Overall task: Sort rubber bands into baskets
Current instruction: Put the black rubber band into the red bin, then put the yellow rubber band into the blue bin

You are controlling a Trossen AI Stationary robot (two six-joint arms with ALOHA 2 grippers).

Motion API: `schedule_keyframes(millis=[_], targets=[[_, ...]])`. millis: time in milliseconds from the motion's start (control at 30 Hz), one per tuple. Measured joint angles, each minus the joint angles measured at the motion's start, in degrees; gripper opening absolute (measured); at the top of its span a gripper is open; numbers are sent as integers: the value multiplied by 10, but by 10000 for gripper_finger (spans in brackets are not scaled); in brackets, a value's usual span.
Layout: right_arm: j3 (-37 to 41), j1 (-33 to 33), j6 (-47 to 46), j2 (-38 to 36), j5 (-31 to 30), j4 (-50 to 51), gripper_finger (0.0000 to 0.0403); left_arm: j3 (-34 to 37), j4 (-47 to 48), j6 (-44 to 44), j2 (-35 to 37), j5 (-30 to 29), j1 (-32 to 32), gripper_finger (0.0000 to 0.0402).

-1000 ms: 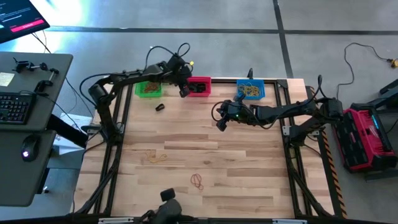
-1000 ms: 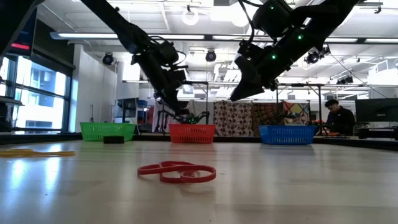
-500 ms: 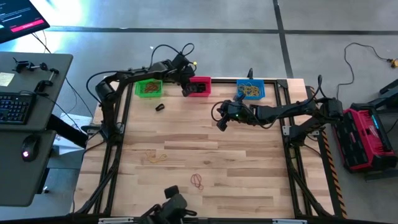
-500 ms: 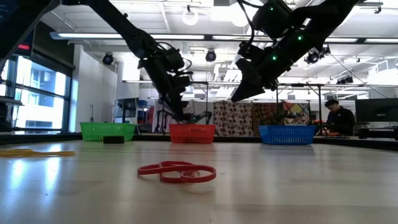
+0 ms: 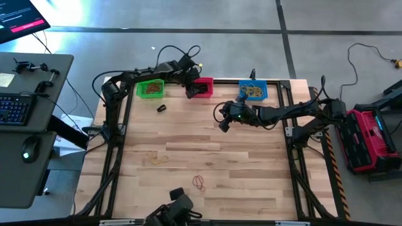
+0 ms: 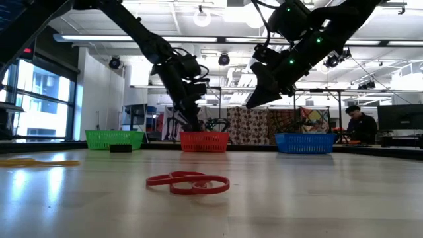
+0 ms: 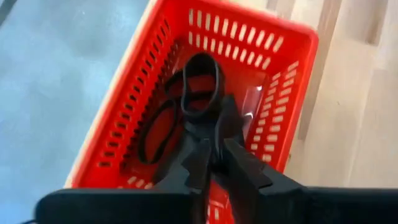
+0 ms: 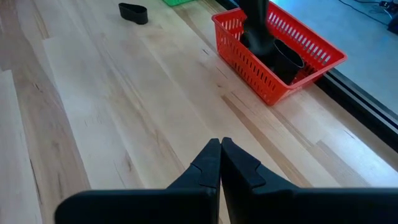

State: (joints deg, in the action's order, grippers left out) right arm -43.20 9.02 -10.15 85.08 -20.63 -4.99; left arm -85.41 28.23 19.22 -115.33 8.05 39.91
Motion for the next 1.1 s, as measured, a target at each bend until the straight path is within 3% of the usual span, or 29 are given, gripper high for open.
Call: schedule_keyframes(millis=[333,833,1100], targets=[[0,0,0,0,0,0,0,0,16,-5,0,-4,-7,109],[0,0,0,0,0,1,0,46,-29,-16,37,-13,-36,114],[0,0,1,0,0,0,0,134,-78,-16,132,-32,-73,120]])
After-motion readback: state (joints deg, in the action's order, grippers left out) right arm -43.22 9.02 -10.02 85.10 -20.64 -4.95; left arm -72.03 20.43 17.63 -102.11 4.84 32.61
